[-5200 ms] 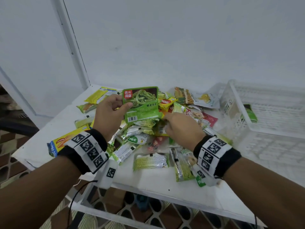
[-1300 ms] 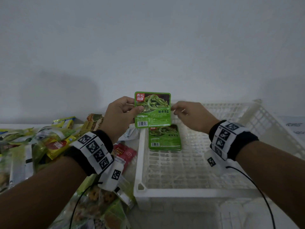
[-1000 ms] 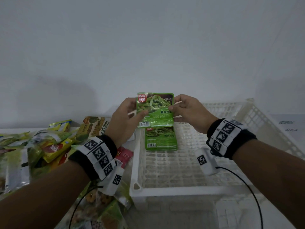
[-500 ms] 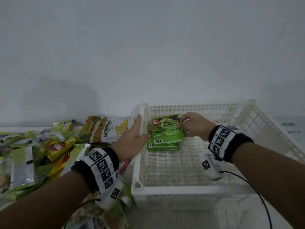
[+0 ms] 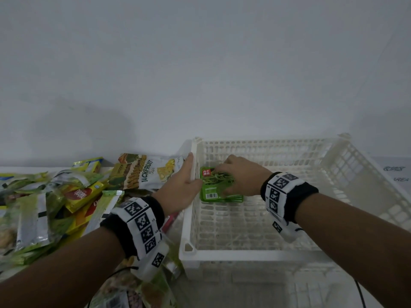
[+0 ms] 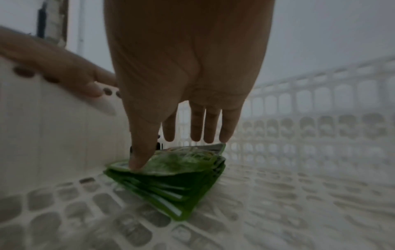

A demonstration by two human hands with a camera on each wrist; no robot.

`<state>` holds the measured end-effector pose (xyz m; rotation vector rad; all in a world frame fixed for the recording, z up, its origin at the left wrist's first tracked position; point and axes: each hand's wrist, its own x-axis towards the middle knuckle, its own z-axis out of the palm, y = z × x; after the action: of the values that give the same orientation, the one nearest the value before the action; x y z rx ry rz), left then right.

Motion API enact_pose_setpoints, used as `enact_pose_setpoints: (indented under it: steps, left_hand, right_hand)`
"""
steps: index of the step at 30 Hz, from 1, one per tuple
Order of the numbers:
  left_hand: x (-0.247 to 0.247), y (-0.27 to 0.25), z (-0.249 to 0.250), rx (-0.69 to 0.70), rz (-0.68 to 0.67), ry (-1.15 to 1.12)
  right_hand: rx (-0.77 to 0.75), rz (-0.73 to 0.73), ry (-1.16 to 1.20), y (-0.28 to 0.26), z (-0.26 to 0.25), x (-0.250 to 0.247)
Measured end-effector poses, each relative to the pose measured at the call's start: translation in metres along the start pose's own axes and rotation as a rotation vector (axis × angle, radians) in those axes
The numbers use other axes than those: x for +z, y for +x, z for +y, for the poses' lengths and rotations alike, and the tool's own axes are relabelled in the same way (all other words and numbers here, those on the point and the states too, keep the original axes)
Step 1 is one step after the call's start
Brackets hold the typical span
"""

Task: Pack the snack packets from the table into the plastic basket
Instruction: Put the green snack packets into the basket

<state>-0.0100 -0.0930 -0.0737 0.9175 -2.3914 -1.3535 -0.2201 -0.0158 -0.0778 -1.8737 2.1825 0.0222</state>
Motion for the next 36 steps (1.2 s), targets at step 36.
enact_pose_setpoints:
  steps: [36]
  left_hand:
    - [-0.089,-0.042,0.011,0.126,0.189,0.536]
  right_hand:
    - [-0.06,0.404,-0.077,-0.015,-0.047,-0.072]
